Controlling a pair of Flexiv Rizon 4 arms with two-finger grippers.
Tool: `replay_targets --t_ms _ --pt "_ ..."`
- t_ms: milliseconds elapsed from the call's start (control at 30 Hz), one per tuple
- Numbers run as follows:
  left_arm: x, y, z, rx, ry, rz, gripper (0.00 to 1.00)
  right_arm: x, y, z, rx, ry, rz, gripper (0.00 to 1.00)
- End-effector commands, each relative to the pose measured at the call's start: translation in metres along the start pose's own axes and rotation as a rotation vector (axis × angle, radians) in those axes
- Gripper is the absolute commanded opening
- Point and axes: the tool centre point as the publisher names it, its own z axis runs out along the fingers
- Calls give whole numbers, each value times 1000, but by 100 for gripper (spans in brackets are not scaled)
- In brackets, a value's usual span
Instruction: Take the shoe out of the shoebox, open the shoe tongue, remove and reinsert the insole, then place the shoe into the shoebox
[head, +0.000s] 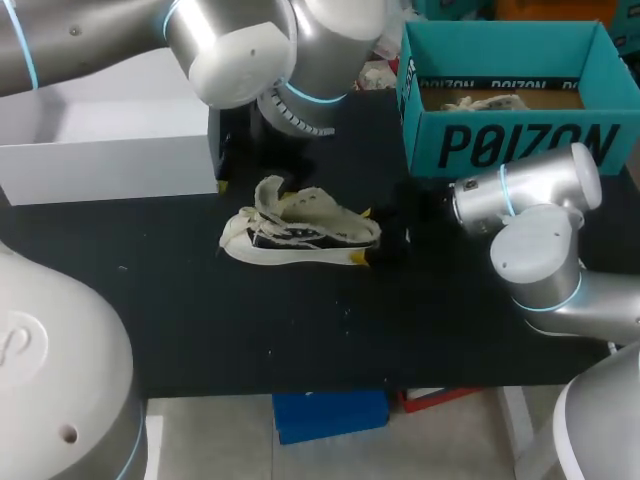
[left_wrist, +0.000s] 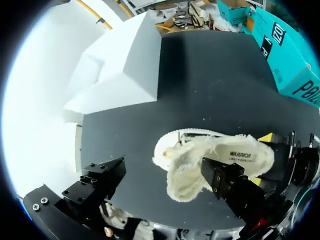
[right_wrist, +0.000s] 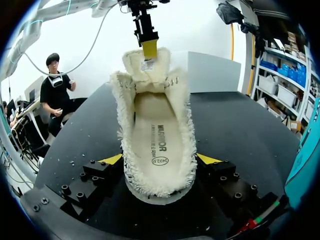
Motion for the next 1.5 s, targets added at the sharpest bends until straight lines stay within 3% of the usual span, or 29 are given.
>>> replay_targets --t_ms 33,67,100,133,167,267,400,467,500,1100,1300,1400,1500 --pt "-8 -4 -12 39 184 232 69 0 -1 2 3 -1 1 0" --pt "-5 -7 -15 15 290 374 23 0 -1 2 3 -1 1 0" --pt "-4 -9 -16 10 324 424 2 0 -1 2 3 -1 1 0" --pt "-1 -12 -16 -4 389 506 0 0 -1 2 3 -1 1 0" --pt "0 -14 -18 -39 500 644 0 0 -1 2 3 -1 1 0" --pt "11 -13 -22 -14 589 935 0 0 -1 2 3 -1 1 0" --pt "19 -17 -32 -45 720 1108 0 0 -1 2 3 -1 1 0" --pt "26 -20 -34 -60 664 1101 0 0 -1 2 3 -1 1 0" --pt "35 -23 -35 -102 556 1013 0 0 -1 2 3 -1 1 0" --pt "35 -23 -35 -102 556 1013 0 0 -1 2 3 -1 1 0" --pt "48 -22 -44 61 600 1288 0 0 -1 2 3 -1 1 0" --pt "53 -22 -46 96 662 1363 0 0 -1 2 3 -1 1 0" --pt "58 -17 -48 70 693 1437 0 0 -1 2 3 -1 1 0"
